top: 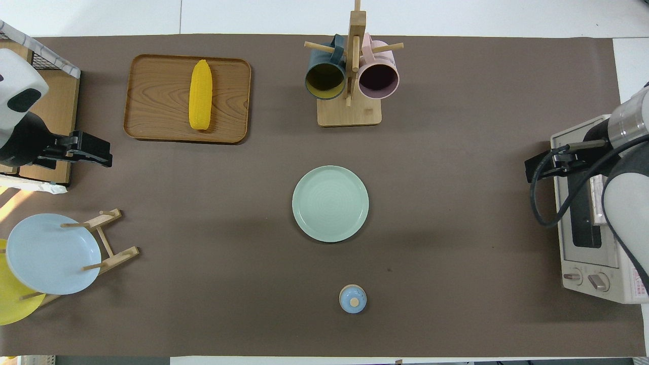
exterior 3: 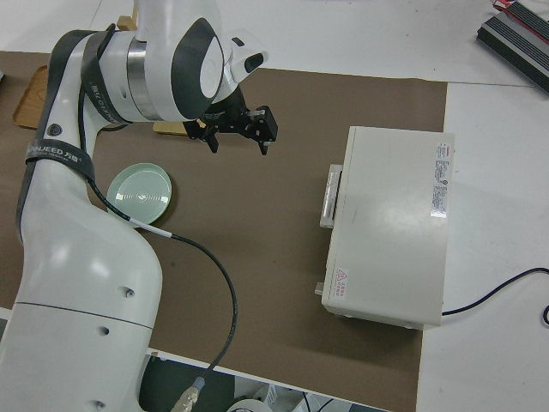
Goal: Put corn in oven
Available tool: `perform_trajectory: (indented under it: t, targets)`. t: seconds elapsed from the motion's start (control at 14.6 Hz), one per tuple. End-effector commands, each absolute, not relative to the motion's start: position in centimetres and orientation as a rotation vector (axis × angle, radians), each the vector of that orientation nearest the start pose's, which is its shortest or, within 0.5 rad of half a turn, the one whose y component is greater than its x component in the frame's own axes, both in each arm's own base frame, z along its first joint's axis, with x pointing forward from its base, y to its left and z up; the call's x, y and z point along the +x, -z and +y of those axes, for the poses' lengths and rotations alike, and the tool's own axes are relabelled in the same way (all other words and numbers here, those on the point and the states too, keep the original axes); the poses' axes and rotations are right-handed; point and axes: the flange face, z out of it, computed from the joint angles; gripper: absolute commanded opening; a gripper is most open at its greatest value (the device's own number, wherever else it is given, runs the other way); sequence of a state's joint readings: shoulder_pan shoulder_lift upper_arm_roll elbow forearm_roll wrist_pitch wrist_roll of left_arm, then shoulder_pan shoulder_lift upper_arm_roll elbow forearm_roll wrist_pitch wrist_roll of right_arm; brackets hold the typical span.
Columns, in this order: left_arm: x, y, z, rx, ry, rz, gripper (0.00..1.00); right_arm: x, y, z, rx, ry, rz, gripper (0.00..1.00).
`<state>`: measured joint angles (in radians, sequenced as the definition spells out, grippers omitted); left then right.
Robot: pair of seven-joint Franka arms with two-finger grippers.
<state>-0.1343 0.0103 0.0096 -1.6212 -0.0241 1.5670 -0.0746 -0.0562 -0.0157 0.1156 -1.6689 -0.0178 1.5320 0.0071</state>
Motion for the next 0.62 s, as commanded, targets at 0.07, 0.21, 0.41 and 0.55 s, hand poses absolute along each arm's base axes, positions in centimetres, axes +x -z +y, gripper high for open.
perform_trajectory:
  t: [0.07, 0.21, 0.41, 0.55]
  targets:
    - [54.73, -59.48, -7.04, -3.145, -0.086, 0.089, 1.00, 53.72, -58.68, 3.00, -3.140, -0.183, -0.053, 1.00]
    - [54.72, -59.70, -6.98, -3.149, -0.072, 0.089, 1.00, 53.72, -58.68, 3.00, -3.140, -0.183, -0.055, 1.00]
    - [54.97, -59.73, -7.18, -3.151, -0.043, 0.076, 1.00, 53.72, -58.68, 3.01, -3.139, -0.183, -0.052, 1.00]
    - [55.51, -59.93, -7.24, -3.156, 0.019, 0.076, 1.00, 53.72, -58.68, 3.01, -3.138, -0.183, -0.055, 1.00]
